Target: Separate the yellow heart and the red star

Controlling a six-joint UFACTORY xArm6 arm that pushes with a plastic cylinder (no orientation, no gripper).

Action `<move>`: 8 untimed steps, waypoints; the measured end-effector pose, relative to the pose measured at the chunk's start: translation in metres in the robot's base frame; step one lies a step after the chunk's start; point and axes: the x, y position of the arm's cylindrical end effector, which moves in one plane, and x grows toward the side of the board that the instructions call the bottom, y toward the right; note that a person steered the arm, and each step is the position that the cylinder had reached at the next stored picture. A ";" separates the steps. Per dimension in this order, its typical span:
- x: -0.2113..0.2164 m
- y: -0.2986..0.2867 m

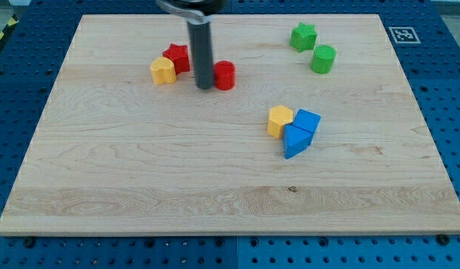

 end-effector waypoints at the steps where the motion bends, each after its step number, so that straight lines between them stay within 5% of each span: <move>1: -0.023 0.038; 4: -0.059 0.138; 6: -0.130 -0.014; 8: -0.091 -0.187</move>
